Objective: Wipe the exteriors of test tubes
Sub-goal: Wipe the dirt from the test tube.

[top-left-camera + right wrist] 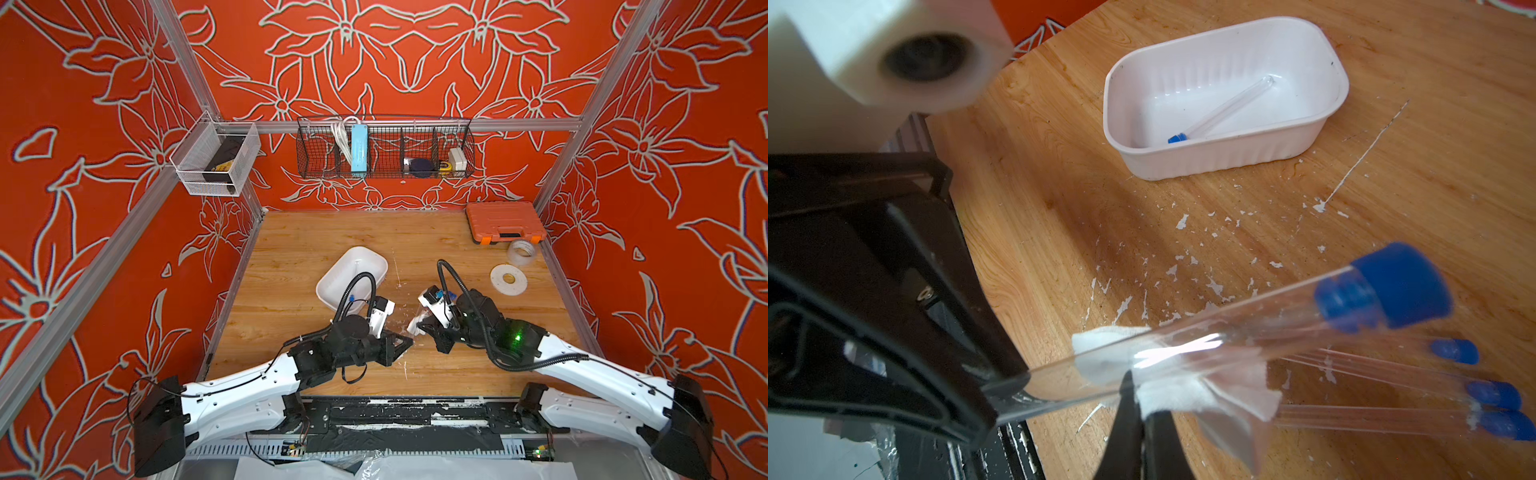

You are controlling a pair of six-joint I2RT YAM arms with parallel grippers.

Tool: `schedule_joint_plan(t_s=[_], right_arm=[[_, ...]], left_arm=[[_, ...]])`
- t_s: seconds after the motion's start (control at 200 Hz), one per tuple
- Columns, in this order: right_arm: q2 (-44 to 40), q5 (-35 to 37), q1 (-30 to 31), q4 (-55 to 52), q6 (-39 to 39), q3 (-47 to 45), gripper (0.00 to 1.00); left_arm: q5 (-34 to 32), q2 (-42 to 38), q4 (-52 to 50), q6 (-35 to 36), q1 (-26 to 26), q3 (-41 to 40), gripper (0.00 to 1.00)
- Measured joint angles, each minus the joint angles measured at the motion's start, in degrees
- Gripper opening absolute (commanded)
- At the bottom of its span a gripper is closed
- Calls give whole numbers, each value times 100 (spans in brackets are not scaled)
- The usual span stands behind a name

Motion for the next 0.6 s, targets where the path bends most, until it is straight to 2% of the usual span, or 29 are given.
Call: schedule_joint_plan(t_s=[0.41, 0.601], right_arm=[[-72, 13, -640, -293, -260, 227, 0], [-85, -85, -721, -308, -297, 286, 0]], left_arm=[[0, -61, -98, 2, 0, -125, 10], [-11, -61, -101, 2, 0, -125, 10]])
